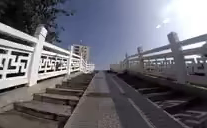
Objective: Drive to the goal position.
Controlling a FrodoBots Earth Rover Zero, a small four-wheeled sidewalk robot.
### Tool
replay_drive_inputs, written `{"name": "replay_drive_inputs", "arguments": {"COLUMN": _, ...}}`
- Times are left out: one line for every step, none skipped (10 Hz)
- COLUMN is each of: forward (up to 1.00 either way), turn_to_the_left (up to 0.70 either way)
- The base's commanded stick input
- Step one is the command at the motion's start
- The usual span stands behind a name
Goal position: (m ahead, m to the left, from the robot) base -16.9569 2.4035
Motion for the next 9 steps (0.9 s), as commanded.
{"name": "replay_drive_inputs", "arguments": {"forward": 0.70, "turn_to_the_left": 0.00}}
{"name": "replay_drive_inputs", "arguments": {"forward": 0.70, "turn_to_the_left": 0.00}}
{"name": "replay_drive_inputs", "arguments": {"forward": 0.70, "turn_to_the_left": 0.00}}
{"name": "replay_drive_inputs", "arguments": {"forward": 0.70, "turn_to_the_left": 0.05}}
{"name": "replay_drive_inputs", "arguments": {"forward": 0.70, "turn_to_the_left": 0.14}}
{"name": "replay_drive_inputs", "arguments": {"forward": 0.70, "turn_to_the_left": 0.14}}
{"name": "replay_drive_inputs", "arguments": {"forward": 0.70, "turn_to_the_left": 0.06}}
{"name": "replay_drive_inputs", "arguments": {"forward": 0.70, "turn_to_the_left": 0.00}}
{"name": "replay_drive_inputs", "arguments": {"forward": 0.70, "turn_to_the_left": 0.00}}
